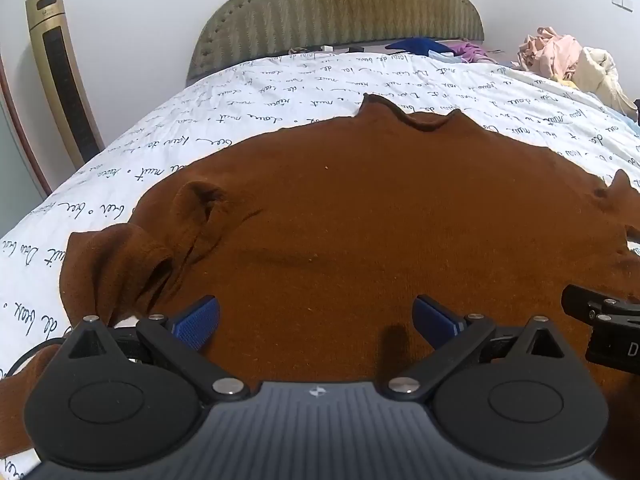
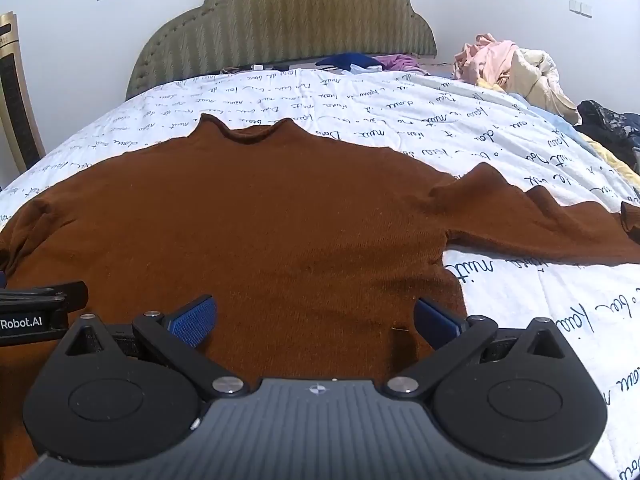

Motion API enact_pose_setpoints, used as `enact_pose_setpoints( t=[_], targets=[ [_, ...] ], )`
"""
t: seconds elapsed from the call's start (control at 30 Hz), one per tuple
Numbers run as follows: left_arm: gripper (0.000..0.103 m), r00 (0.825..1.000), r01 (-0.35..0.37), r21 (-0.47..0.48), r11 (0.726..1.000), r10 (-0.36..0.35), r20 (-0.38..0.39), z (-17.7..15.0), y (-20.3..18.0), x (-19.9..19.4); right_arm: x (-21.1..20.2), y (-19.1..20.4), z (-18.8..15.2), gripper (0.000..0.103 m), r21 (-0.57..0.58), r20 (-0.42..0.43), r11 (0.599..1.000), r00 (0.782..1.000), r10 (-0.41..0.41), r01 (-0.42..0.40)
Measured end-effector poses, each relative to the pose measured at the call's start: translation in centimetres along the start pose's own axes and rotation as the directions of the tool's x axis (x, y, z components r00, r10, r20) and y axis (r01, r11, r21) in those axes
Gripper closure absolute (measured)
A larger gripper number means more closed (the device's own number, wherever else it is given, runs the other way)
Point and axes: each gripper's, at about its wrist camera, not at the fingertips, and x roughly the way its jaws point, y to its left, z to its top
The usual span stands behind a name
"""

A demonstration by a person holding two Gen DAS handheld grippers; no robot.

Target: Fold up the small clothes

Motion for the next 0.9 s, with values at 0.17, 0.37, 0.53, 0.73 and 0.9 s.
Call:
enact_pose_setpoints(
  t=[0.17,0.37,0.53,0.73,0.9],
  targets=[
    [0.0,1.0,-0.003,-0.005,1.0,0.003,0.001,0.0,0.0,0.0,0.4,0.0,0.0,0.0,0.012,-0.007,1.0,1.0,0.014,-0.014],
    [0.0,1.0,-0.016,-0.007,1.0,0.016,0.007,-0.4,-0.4,-0.2,0.2,0.1,-0.1,0.0,0.013,-0.01,1.0,1.0,0.012,-0.012],
    [0.0,1.0,0.003,-0.01,1.0,-0.003,0.003,-0.2,0.0,-0.1,0.2,-0.1,-0.2,0.0,0.016,-0.011,1.0,1.0,0.013,-0.013],
    [0.0,1.0,0.009,-0.017,1.0,-0.009,-0.007,-0.2,0.0,0.0,0.2,-0.2,-0.2,0.0,0.016,-0.009,1.0,1.0,0.014,-0.014],
    [0.0,1.0,0.013,-0.01,1.0,-0.013,0.0,-0.2,-0.1,0.0,0.2,-0.4,-0.2,0.0,0.016,-0.006,1.0,1.0,0.013,-0.013]
  ],
)
